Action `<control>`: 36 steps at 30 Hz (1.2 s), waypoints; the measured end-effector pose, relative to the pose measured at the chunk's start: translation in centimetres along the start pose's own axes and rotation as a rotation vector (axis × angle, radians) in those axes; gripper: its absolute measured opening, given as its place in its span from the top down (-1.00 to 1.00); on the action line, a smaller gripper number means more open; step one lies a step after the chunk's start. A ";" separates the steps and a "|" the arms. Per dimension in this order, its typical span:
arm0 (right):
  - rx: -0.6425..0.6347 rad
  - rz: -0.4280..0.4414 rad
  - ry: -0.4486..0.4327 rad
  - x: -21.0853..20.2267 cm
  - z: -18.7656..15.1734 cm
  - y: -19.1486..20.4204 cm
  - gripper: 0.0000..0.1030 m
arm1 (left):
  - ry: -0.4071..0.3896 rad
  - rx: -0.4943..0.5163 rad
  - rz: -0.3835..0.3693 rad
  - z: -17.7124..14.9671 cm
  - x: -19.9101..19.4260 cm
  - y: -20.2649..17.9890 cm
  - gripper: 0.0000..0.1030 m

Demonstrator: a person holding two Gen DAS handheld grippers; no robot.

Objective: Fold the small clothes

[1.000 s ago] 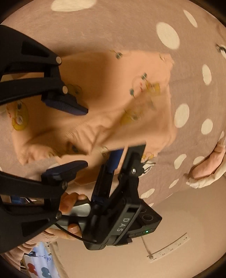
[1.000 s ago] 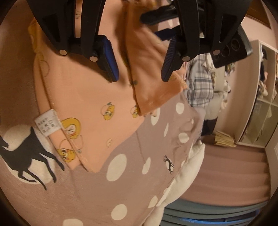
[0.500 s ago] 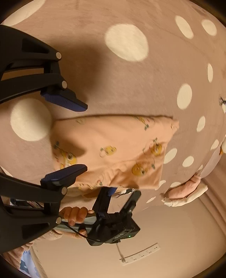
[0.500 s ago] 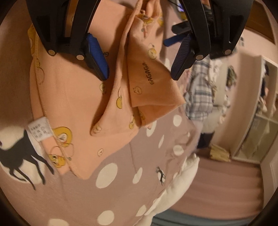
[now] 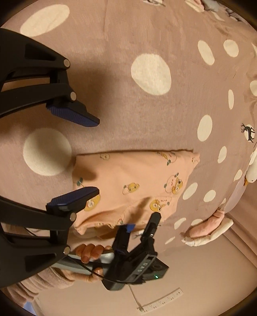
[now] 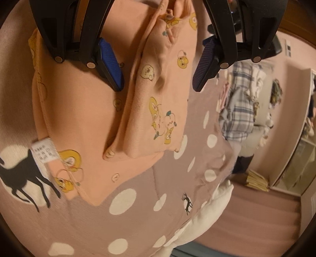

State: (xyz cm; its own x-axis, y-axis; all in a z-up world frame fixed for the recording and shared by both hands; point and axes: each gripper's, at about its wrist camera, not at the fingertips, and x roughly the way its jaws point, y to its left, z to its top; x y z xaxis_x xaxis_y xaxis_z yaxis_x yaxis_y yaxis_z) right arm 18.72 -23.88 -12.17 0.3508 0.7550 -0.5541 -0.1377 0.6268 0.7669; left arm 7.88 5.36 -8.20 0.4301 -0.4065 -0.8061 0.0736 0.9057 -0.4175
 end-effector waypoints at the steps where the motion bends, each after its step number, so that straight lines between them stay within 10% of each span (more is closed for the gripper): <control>1: -0.007 -0.008 -0.003 0.1 0.0 0.1 -0.43 | -0.003 0.004 0.008 0.0 -0.1 0.0 -0.22; 19: -0.061 -0.141 -0.034 0.9 0.2 0.4 0.67 | -0.036 -0.027 0.048 -0.8 -1.5 1.4 -0.22; 36: -0.230 -0.196 -0.090 -0.4 1.1 4.9 0.82 | -0.033 -0.032 0.049 -1.0 -1.8 1.9 -0.22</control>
State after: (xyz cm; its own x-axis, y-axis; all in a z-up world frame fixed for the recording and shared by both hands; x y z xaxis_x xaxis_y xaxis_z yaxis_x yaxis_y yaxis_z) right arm 18.88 -21.30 -7.83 0.4705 0.6021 -0.6451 -0.2620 0.7934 0.5495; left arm 6.35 7.66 -7.98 0.4617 -0.3571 -0.8120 0.0232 0.9200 -0.3913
